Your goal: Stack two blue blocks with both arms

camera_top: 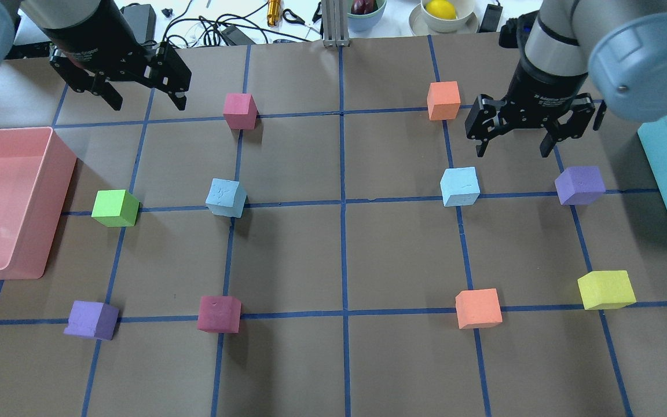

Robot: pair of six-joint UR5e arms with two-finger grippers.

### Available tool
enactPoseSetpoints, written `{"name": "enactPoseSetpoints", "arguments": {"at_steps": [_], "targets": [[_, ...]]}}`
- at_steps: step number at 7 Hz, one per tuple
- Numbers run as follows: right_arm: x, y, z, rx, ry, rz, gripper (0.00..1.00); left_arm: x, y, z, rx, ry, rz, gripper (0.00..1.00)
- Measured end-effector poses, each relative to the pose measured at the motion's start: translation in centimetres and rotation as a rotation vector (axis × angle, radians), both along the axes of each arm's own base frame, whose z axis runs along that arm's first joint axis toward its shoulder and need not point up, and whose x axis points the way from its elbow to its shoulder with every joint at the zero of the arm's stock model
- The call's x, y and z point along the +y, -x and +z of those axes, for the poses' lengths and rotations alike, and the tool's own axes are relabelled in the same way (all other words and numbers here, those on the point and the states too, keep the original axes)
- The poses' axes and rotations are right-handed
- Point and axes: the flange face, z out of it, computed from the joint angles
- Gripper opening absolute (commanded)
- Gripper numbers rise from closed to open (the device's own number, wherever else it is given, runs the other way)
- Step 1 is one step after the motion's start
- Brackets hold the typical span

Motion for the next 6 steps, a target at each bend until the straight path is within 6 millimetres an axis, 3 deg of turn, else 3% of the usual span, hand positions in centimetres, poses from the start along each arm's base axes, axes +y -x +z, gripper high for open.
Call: {"name": "enactPoseSetpoints", "arguments": {"at_steps": [1,3,5,6], "targets": [[-2.8,0.2,-3.6,-0.002,0.007,0.003,1.0,0.0,-0.1,0.0,0.0,0.0,0.002,1.0],[-6.5,0.3,-9.5,-0.006,0.025,0.008,1.0,0.1,-0.1,0.0,-0.001,0.001,0.001,1.0],[-8.2,0.3,-14.7,-0.008,0.032,0.007,1.0,0.0,-0.1,0.1,0.0,0.002,0.001,1.0],[-8.2,0.3,-16.6,-0.012,0.013,0.006,1.0,0.0,-0.1,0.1,0.0,0.002,0.001,1.0]]}}
